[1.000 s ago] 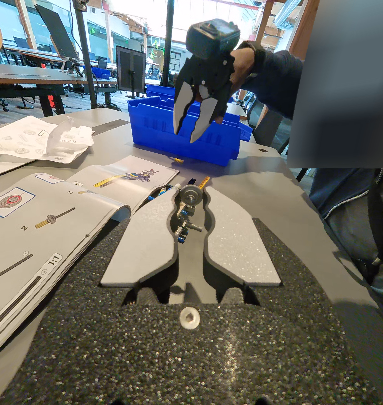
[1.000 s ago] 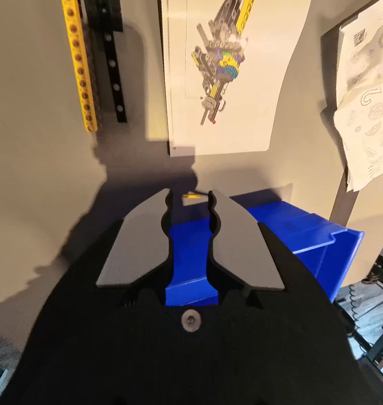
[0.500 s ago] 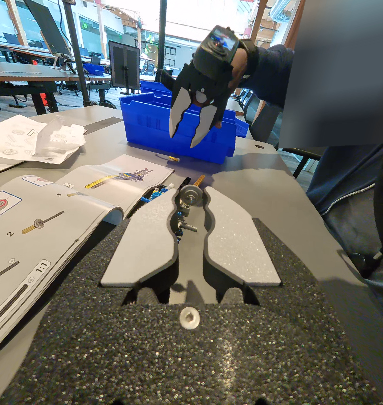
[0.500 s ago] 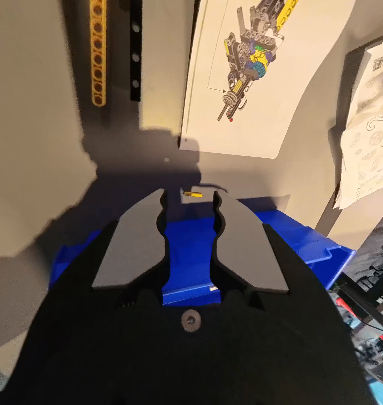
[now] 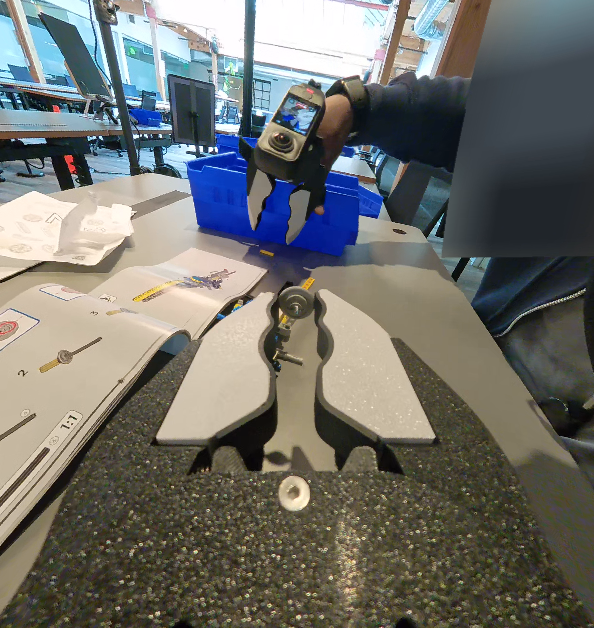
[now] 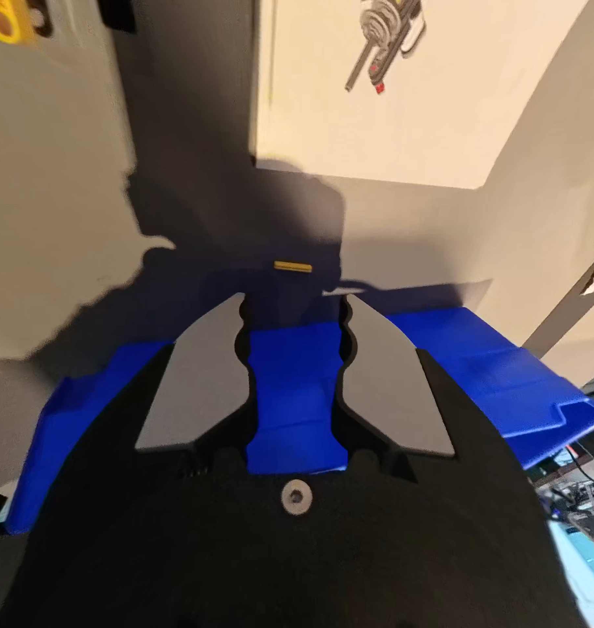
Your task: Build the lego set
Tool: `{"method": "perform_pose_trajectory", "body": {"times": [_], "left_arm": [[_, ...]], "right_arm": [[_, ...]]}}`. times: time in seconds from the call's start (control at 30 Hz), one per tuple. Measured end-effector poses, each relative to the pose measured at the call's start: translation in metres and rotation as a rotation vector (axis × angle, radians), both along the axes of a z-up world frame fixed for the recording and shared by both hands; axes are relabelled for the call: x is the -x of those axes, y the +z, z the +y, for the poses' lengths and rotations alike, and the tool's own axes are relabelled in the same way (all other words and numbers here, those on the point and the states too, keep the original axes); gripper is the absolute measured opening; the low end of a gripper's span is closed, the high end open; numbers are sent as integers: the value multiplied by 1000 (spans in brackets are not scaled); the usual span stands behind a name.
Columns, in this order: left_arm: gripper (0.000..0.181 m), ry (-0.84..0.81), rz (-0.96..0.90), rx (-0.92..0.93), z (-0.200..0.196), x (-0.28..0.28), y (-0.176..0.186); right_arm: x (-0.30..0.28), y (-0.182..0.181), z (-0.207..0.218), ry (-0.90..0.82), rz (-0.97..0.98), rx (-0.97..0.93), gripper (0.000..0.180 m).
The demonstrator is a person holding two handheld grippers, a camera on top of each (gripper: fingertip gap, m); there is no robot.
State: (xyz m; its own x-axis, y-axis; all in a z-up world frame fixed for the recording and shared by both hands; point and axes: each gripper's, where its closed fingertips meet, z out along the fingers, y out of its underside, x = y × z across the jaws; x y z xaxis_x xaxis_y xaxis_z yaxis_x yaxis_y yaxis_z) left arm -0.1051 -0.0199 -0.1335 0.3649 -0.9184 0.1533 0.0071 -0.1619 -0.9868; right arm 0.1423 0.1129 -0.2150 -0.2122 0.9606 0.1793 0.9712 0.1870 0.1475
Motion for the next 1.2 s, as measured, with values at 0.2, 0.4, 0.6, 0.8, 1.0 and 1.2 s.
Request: {"method": "perform_pose_trajectory", "body": {"times": [0.2, 0.4, 0.6, 0.8, 1.0, 1.2], "left_arm": [[19, -3, 5, -10, -2, -1, 2], [19, -9, 10, -12, -3, -3, 1], [19, -12, 11, -11, -4, -3, 1], [19, -8, 3, -5, -3, 0, 3], [19, -15, 13, -2, -4, -1, 1], [19, -16, 6, -2, -5, 0, 2]], "right_arm": [[29, 3, -9, -50, 59, 44, 51], [16, -16, -3, -178, -74, 72, 58], [5, -23, 1, -201, -156, 76, 53], [0, -28, -2, -196, -198, 115, 49], [1, -29, 1, -201, -205, 164, 48], [2, -29, 4, -206, -202, 167, 40]]}}
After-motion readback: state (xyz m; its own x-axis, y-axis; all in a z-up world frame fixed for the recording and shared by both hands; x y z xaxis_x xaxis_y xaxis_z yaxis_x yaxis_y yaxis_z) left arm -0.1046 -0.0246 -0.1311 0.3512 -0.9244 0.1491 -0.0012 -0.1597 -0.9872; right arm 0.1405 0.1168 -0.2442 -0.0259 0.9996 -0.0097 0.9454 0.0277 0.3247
